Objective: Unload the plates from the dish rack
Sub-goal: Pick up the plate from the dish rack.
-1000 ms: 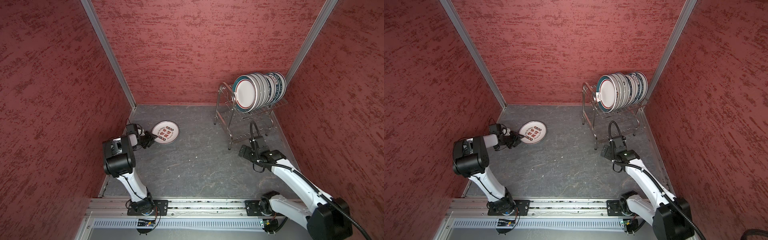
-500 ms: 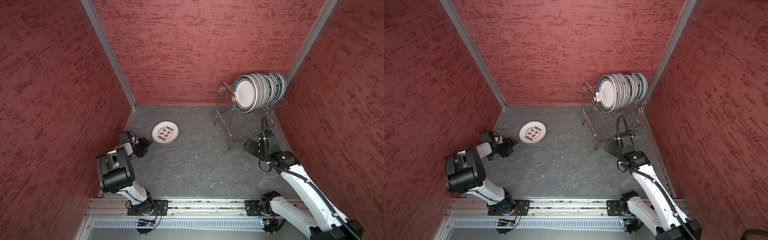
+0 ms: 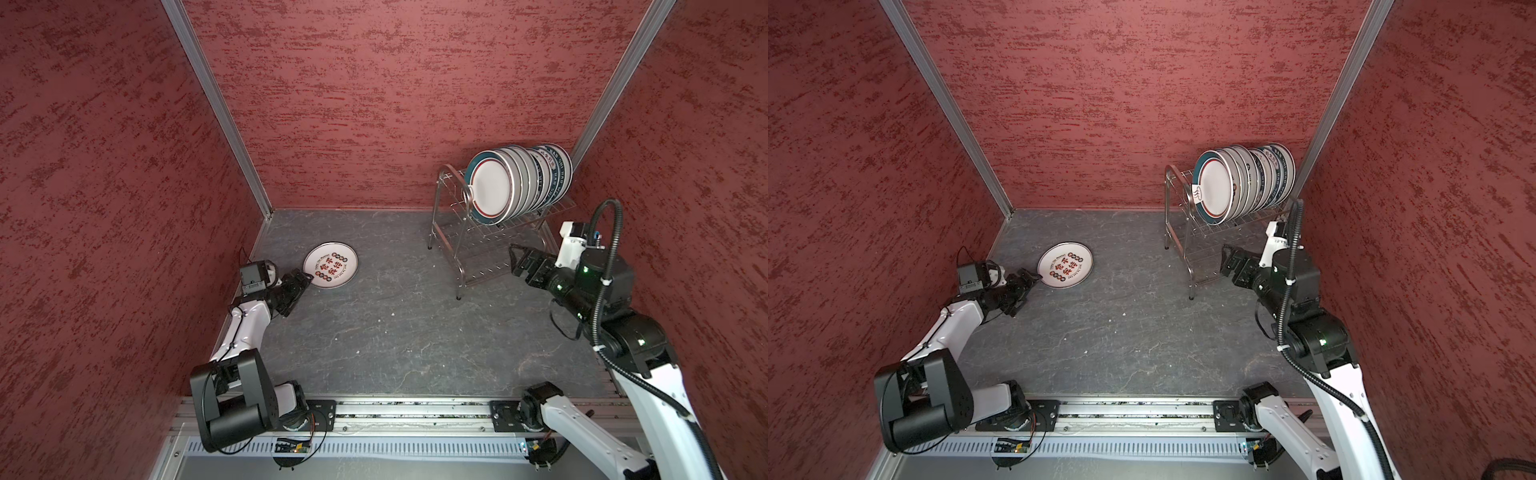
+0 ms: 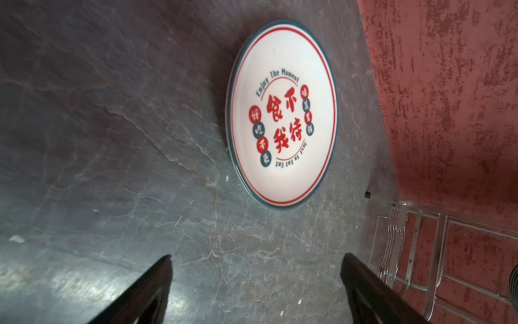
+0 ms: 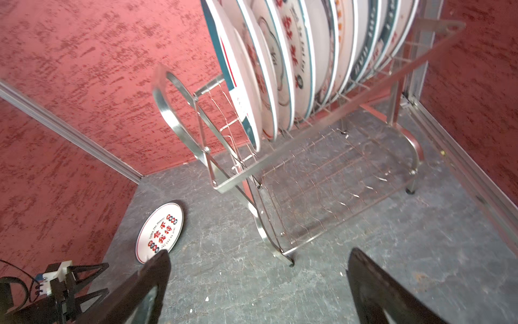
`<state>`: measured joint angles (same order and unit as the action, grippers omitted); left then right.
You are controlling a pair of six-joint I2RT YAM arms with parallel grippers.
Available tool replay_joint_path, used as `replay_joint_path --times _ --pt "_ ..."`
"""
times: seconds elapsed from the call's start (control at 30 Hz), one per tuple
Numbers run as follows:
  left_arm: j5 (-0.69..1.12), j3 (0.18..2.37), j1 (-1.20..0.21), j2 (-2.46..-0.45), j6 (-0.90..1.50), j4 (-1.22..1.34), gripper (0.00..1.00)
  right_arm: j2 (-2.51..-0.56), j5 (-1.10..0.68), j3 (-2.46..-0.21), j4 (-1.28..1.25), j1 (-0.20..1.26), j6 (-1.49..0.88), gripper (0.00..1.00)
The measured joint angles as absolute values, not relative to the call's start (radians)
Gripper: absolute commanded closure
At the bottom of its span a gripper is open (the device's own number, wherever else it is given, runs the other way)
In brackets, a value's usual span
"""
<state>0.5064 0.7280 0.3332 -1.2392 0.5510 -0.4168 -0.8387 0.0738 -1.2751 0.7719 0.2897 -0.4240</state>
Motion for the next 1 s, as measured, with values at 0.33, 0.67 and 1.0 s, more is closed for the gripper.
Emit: replay_joint_path --times 0.33,0.67,1.0 --pt "0.493 0.767 0.321 -1.084 0.553 -0.544 0.01 -1.184 -0.009 -1.69 0.768 0.29 -0.333 0.01" --pt "0.454 0.821 0.216 -1.029 0.606 -0.649 0.01 -1.439 -0.035 -2.019 0.878 0.264 -0.296 0.01" --pt "0.398 0.898 0.091 -1.029 0.623 -0.701 0.01 -1.578 -0.117 -2.102 0.936 0.168 -0.271 0.01"
